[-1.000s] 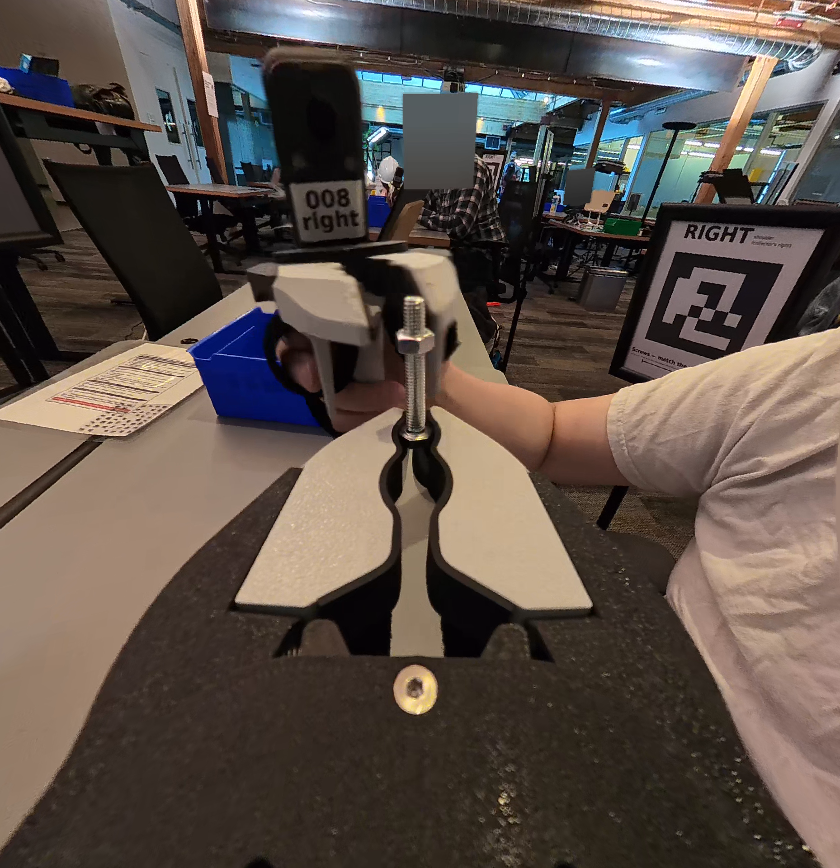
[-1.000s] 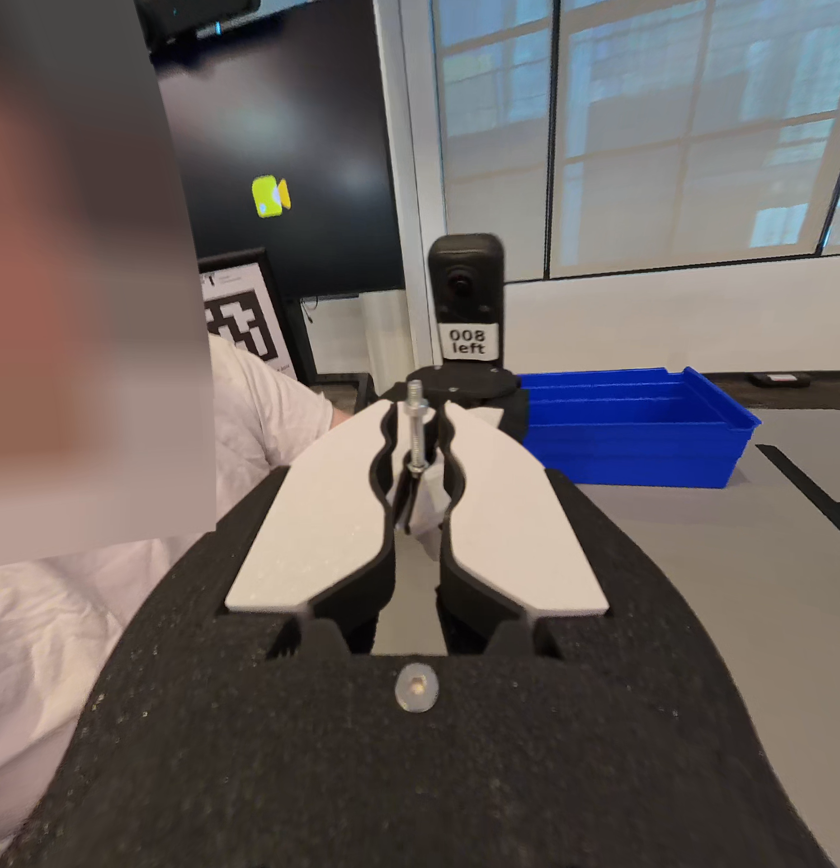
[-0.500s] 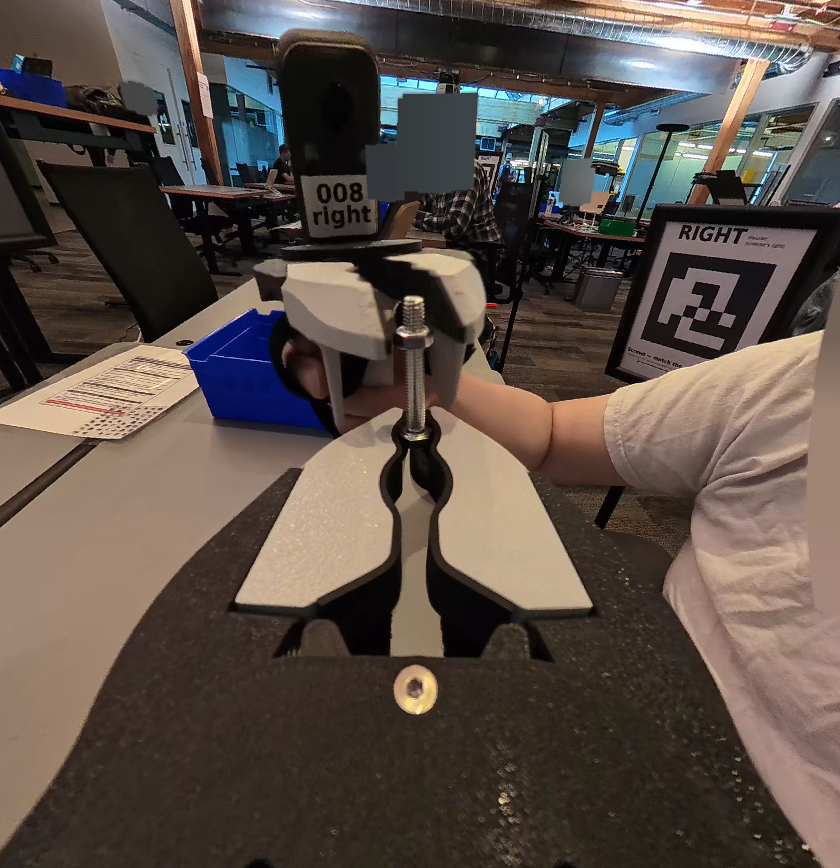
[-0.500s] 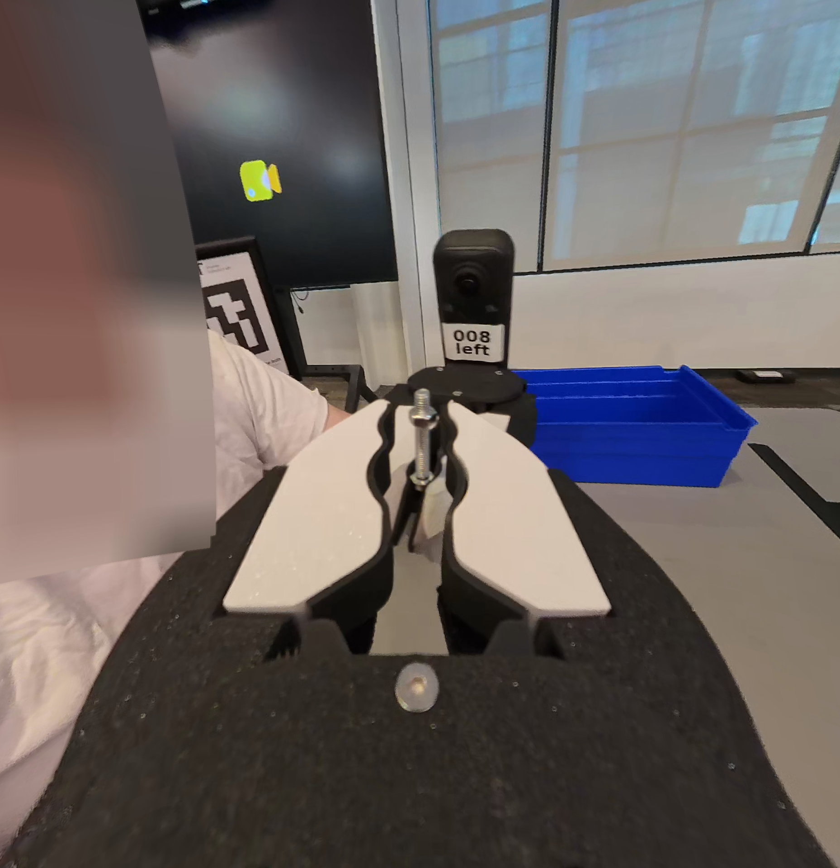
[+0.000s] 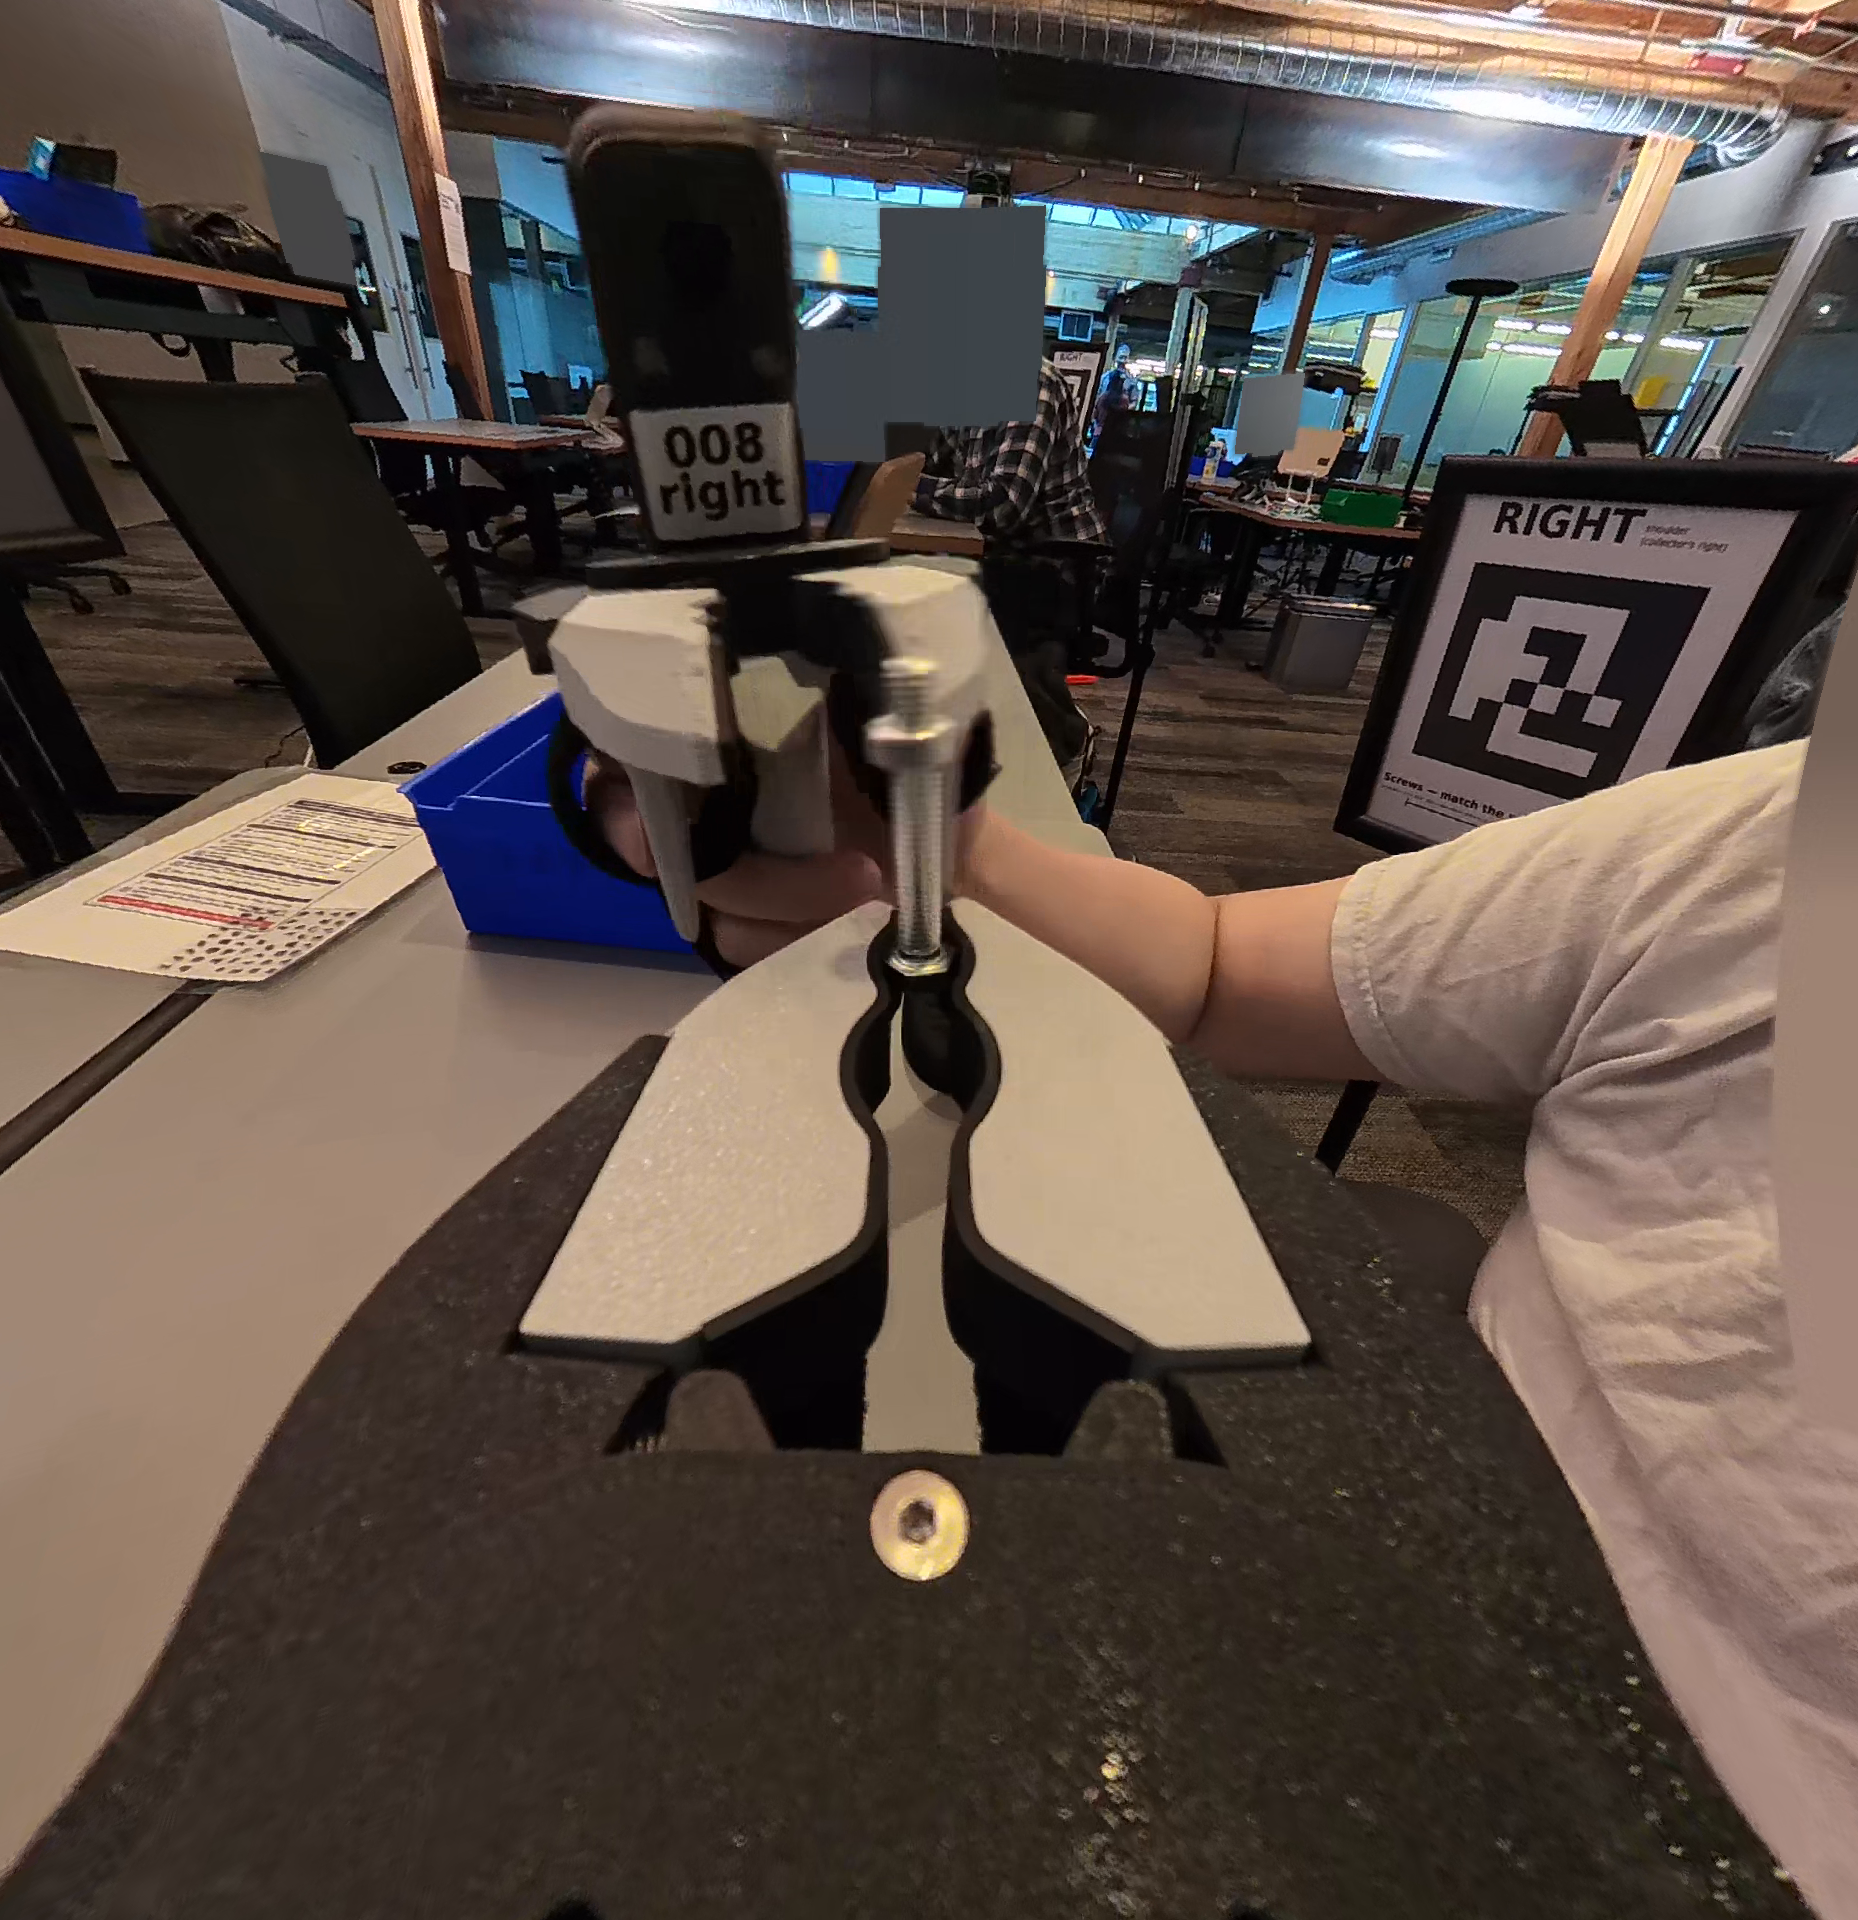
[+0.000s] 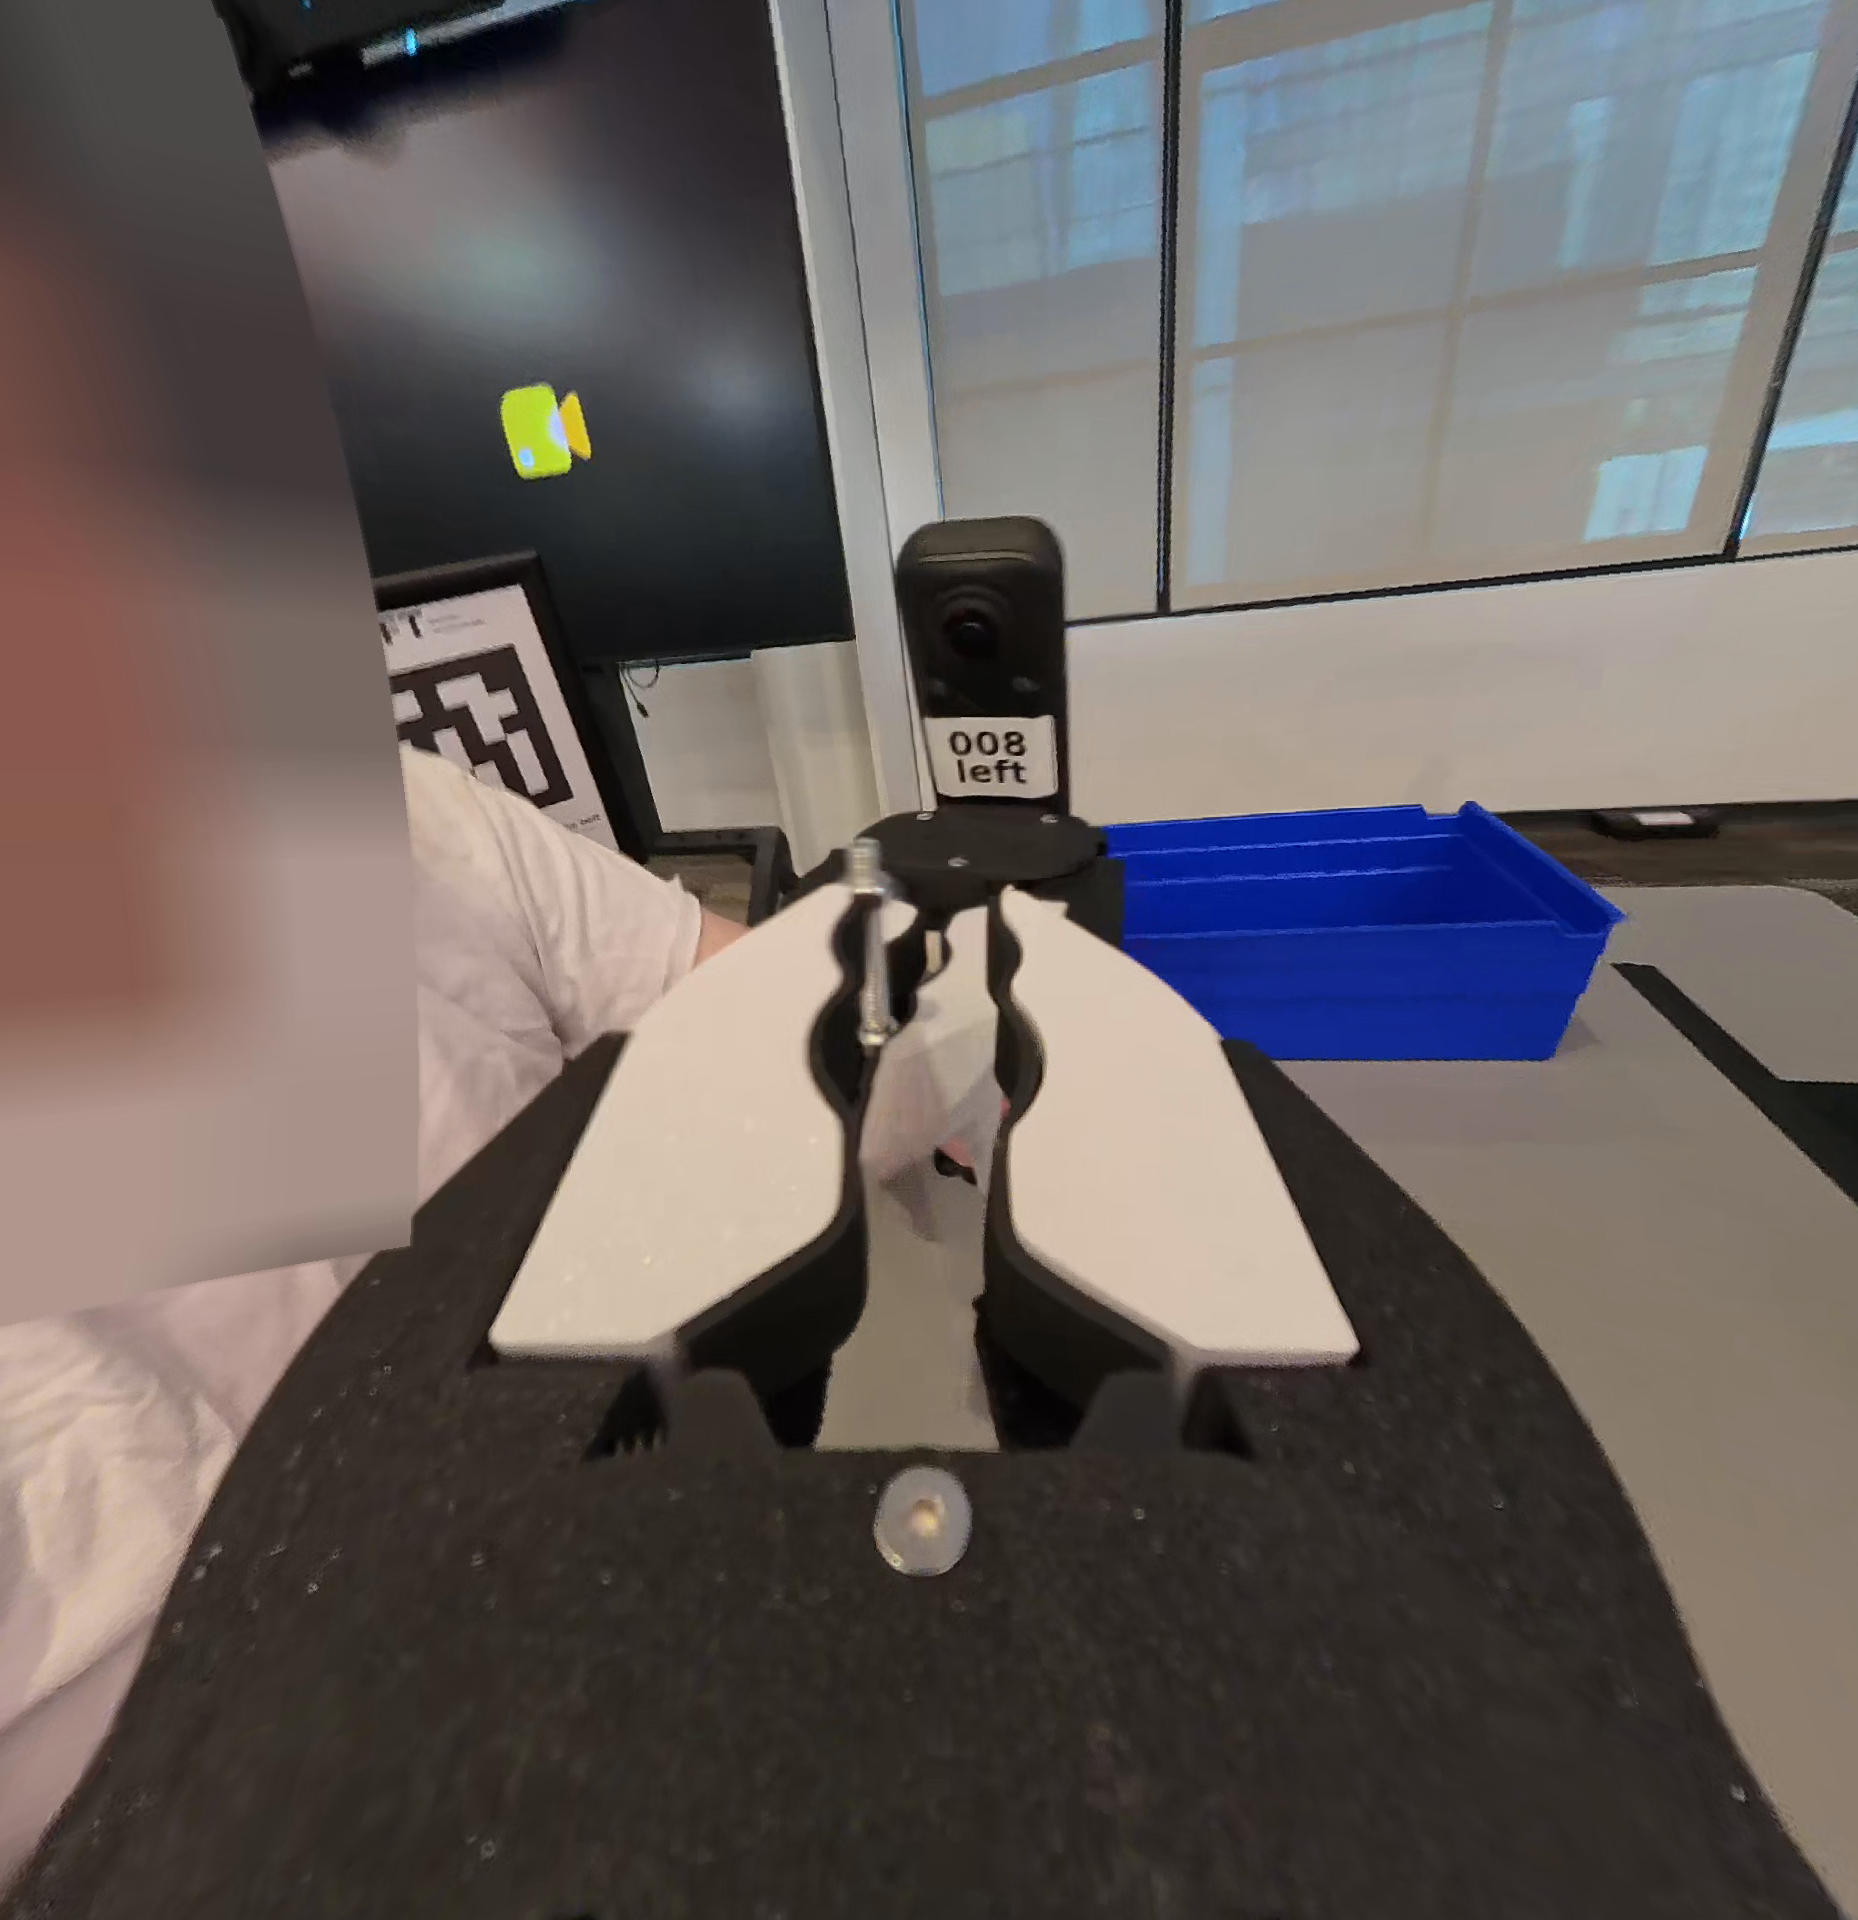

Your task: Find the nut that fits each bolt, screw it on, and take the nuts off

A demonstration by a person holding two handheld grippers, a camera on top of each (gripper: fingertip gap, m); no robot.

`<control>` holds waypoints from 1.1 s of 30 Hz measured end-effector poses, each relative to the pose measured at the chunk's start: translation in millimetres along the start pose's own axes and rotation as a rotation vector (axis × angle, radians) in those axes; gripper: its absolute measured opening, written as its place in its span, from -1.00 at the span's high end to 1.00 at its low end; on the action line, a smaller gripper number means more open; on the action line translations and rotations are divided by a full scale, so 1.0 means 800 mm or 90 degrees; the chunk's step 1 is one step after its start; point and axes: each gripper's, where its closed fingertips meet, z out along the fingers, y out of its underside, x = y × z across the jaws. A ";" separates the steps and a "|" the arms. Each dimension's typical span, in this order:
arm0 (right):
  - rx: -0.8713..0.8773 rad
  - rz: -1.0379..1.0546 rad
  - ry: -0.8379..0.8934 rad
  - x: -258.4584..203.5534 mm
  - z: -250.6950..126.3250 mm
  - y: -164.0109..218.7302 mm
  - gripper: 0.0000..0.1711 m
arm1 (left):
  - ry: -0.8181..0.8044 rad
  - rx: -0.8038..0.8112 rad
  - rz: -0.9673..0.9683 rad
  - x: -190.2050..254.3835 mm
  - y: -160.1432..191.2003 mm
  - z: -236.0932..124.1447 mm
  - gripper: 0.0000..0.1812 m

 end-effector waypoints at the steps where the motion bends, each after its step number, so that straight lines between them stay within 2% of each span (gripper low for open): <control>1: 0.016 0.008 0.008 0.006 -0.007 -0.004 0.79 | 0.001 0.000 0.000 0.000 -0.001 -0.001 0.95; 4: 0.023 0.002 0.003 0.003 -0.012 -0.010 0.77 | -0.004 -0.001 0.005 -0.001 -0.002 -0.002 0.95; 9: -0.021 -0.039 0.007 -0.009 0.009 0.002 0.75 | 0.005 0.000 0.002 0.001 0.000 0.000 0.95; 14: 0.022 0.005 0.012 0.008 -0.015 -0.008 0.80 | 0.002 0.001 0.005 0.003 -0.002 0.000 0.95; 18: -0.021 -0.034 -0.009 -0.014 0.007 0.000 0.72 | 0.003 0.000 0.000 0.002 -0.002 0.000 0.95; 20: -0.028 -0.046 0.010 -0.011 0.012 0.004 0.74 | 0.006 -0.001 -0.001 0.003 0.000 0.001 0.95; 25: 0.020 -0.001 0.019 0.008 -0.012 -0.007 0.80 | 0.002 0.001 0.004 0.004 -0.003 0.000 0.95; 30: -0.010 -0.024 -0.020 -0.017 0.009 -0.002 0.72 | 0.005 -0.004 0.002 0.003 0.000 0.001 0.95; 33: -0.014 -0.023 -0.003 -0.009 0.008 0.002 0.73 | 0.007 -0.006 0.002 0.004 0.002 0.003 0.95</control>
